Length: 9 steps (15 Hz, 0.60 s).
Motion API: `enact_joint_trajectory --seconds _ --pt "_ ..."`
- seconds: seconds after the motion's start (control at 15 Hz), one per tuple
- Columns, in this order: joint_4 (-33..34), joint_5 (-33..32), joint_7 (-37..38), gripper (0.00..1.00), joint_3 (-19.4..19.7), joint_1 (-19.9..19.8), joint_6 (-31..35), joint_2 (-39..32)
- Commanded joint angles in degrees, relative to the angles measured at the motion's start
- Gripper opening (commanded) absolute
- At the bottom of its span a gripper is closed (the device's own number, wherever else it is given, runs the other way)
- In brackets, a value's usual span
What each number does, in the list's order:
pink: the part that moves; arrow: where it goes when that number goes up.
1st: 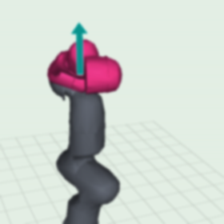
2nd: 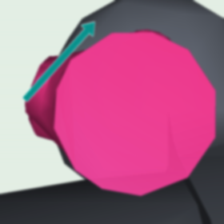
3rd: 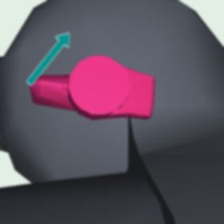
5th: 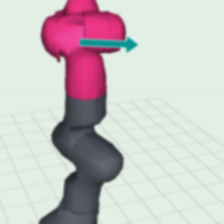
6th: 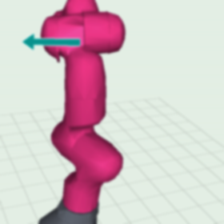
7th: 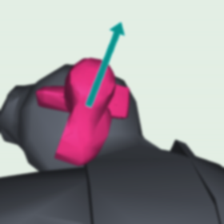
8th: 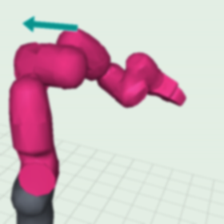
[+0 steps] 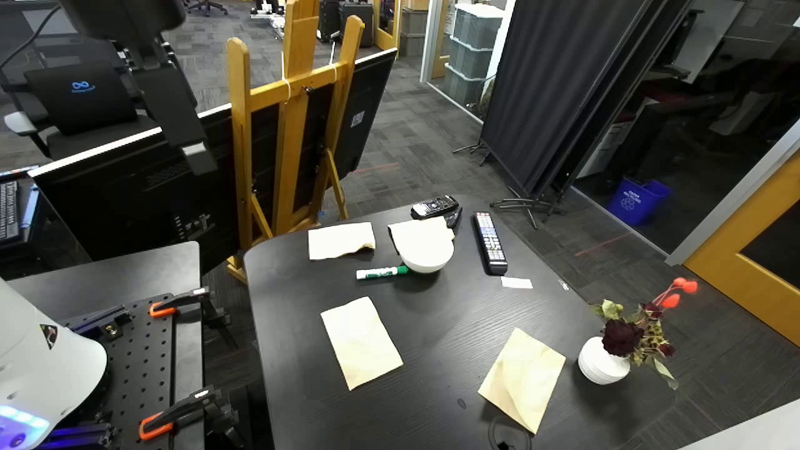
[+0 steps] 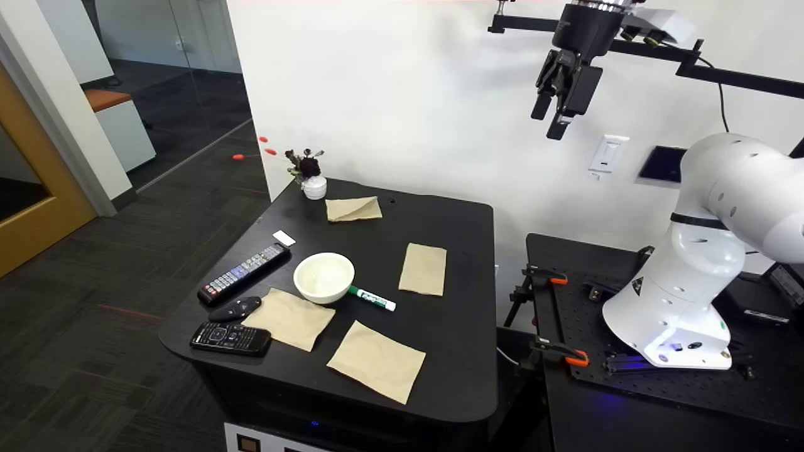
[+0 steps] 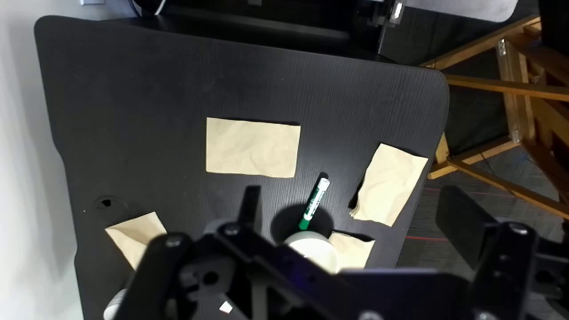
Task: Put the marker in the bowl
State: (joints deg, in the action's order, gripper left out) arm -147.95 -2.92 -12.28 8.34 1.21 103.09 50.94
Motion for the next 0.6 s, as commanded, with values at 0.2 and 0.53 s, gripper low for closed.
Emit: enact_joint_trajectory --seconds 0.2,0.53 --pt "-2.33 0.48 0.94 1.00 -1.99 0.03 2.22 -1.27" --pt "-8.06 0.56 3.28 1.00 -5.38 0.73 9.50 -3.27"
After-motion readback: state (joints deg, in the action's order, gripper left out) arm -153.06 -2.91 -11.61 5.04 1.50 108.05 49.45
